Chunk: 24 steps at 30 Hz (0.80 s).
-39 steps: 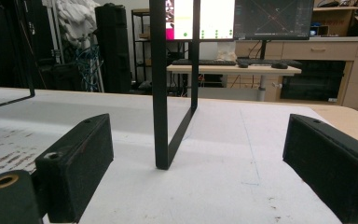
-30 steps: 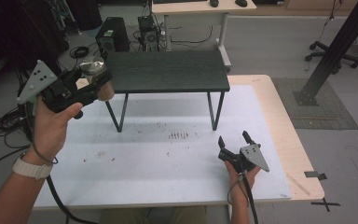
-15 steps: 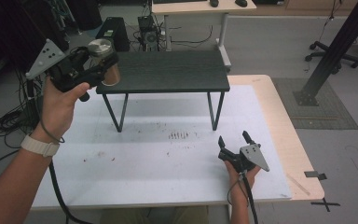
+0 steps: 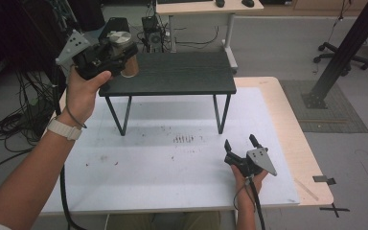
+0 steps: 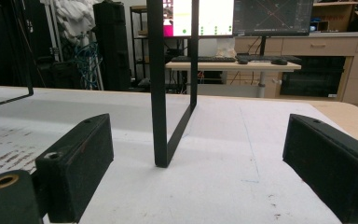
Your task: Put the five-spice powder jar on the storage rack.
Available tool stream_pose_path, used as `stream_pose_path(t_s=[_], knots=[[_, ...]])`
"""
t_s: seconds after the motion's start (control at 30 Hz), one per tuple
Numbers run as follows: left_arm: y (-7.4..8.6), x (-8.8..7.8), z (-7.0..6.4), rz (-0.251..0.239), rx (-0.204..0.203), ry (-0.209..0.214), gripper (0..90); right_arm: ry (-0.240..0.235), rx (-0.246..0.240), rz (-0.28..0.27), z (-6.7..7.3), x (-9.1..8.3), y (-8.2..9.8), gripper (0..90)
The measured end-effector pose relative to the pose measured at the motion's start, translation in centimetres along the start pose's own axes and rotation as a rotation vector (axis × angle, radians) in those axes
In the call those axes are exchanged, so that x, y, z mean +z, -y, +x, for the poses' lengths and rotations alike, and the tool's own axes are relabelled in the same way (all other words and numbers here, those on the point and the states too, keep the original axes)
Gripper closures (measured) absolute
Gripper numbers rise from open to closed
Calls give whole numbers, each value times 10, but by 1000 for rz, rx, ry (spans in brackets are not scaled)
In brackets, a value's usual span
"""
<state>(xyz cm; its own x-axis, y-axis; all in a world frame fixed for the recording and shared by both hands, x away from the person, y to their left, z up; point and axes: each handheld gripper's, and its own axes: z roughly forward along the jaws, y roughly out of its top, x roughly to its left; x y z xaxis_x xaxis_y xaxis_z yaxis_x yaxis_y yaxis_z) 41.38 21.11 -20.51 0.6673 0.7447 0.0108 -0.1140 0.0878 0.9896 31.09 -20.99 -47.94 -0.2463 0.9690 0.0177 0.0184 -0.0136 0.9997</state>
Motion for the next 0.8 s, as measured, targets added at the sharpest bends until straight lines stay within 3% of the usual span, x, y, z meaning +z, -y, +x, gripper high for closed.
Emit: stream_pose_path(t_s=[0.3, 0.8], knots=[[5, 22, 1, -1, 8, 10, 425, 1, 1, 3, 0, 0, 0, 87], [12, 44, 7, -10, 18, 1, 424, 0, 2, 6, 0, 0, 0, 89]])
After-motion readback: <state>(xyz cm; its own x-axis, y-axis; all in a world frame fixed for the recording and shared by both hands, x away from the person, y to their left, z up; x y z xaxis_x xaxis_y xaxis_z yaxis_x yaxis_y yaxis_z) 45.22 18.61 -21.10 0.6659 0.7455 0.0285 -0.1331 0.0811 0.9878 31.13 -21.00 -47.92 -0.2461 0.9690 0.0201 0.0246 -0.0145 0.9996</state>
